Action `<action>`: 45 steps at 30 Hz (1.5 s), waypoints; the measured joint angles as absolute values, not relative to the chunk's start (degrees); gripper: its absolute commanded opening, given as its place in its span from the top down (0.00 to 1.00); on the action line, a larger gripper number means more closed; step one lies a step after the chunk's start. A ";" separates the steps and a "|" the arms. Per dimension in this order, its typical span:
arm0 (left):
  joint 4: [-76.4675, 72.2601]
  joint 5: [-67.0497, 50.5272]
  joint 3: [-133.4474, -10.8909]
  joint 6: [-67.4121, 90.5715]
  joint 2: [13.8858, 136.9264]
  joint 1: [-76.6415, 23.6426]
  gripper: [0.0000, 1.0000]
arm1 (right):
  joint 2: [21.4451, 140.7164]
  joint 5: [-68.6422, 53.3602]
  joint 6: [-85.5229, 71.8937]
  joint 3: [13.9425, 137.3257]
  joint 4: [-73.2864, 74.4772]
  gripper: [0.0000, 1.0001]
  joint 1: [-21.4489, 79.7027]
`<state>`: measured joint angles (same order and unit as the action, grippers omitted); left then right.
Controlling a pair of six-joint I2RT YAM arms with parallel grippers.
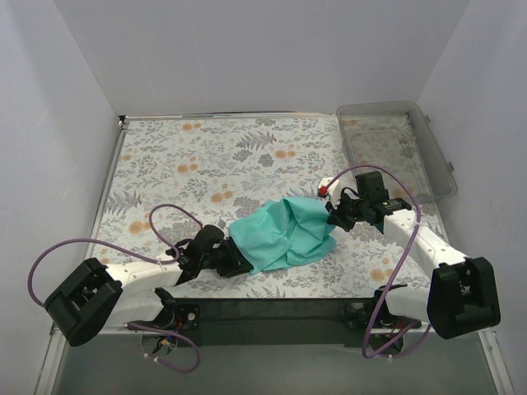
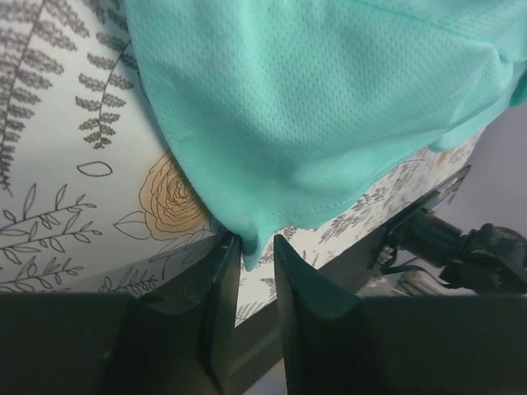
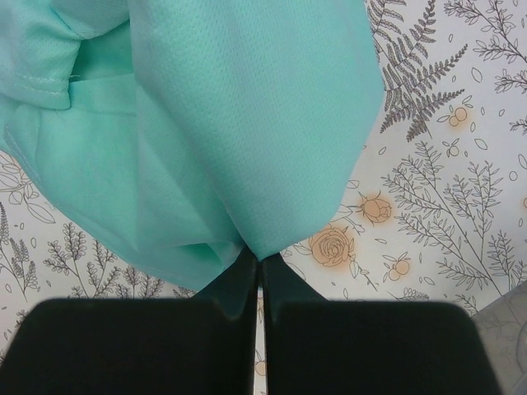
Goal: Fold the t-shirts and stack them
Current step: Flatten the tshirt out
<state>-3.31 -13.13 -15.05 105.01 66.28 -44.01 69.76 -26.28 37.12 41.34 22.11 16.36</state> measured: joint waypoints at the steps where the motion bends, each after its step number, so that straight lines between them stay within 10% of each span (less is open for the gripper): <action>1: -3.36 -13.02 -14.98 104.90 66.48 -44.01 0.89 | 69.76 -26.35 37.08 41.34 22.11 0.99 16.34; 13: 2.42 -8.47 -16.36 99.83 54.78 -44.01 1.00 | 69.08 -27.44 37.19 41.34 22.15 0.99 16.05; 45: 27.07 28.18 -66.50 78.46 35.11 -43.62 1.00 | 59.22 -38.68 45.47 69.47 34.89 0.99 15.75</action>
<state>27.07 28.18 -66.50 78.46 35.11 -43.62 59.22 -38.68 45.47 69.47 34.89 15.75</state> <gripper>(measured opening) 0.014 0.021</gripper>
